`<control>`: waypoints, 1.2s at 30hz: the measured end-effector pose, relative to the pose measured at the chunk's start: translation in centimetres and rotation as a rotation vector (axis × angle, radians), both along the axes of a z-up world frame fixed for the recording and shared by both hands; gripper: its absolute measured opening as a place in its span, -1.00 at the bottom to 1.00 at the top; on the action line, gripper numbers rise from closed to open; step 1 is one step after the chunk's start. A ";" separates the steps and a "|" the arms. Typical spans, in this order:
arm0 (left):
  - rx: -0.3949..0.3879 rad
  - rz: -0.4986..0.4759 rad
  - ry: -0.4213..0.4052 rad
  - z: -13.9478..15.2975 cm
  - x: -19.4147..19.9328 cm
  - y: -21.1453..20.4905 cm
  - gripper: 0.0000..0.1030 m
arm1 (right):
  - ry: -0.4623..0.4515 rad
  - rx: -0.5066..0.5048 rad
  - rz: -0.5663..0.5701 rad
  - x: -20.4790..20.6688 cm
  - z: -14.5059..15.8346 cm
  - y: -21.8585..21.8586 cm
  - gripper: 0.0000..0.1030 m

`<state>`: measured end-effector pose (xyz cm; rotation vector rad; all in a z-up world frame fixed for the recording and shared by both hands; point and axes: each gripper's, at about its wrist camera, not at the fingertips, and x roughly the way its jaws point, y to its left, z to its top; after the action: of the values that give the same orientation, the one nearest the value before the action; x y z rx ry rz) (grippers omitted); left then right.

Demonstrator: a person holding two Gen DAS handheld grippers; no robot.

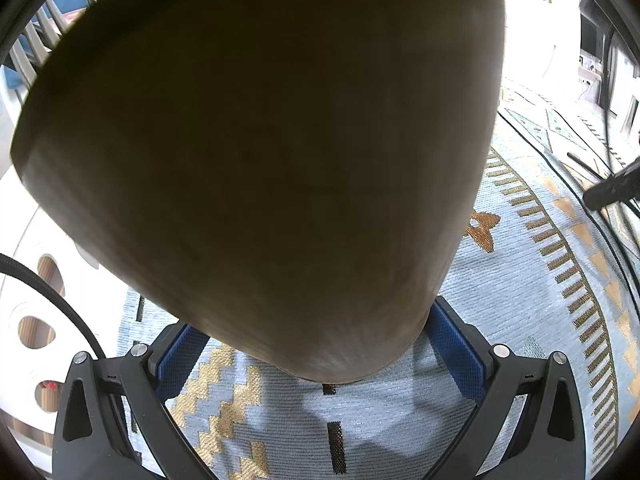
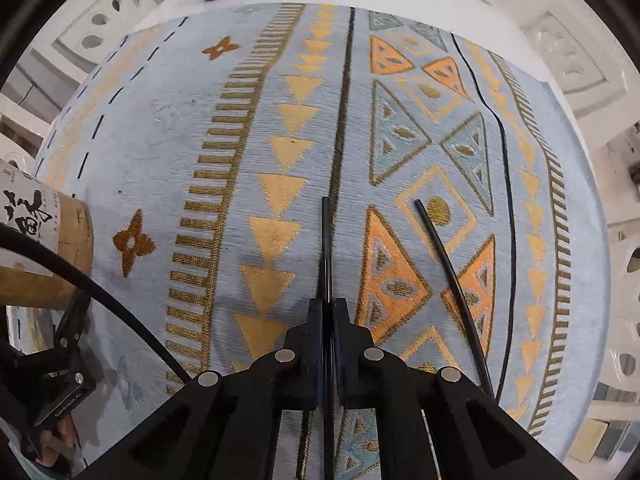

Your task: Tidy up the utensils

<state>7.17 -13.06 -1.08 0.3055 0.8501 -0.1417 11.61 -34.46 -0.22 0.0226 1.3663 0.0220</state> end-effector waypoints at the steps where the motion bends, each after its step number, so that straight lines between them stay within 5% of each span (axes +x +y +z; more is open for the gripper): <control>1: 0.000 0.000 0.000 0.0 0.0 0.0 1.00 | -0.023 0.040 0.003 -0.2 0.6 -0.1 -0.91; 10: 0.001 0.000 0.000 0.0 0.0 -0.1 1.00 | -0.305 0.236 -0.010 -4.6 9.6 -2.7 -0.91; 20: -0.001 0.000 0.001 0.0 0.0 -0.1 1.00 | -0.515 0.309 -0.011 -8.6 15.3 -3.0 -0.91; 29: -0.001 0.000 0.001 -0.2 0.0 0.1 1.00 | -0.786 0.332 -0.036 -7.4 24.2 -2.4 -0.91; 36: -0.001 0.000 0.000 -0.2 0.0 0.1 1.00 | -0.933 0.484 0.013 -6.7 30.5 -0.4 -0.91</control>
<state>7.20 -12.96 -1.24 0.3046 0.8503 -0.1419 4.93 -34.86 30.23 0.3658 0.4035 0.3339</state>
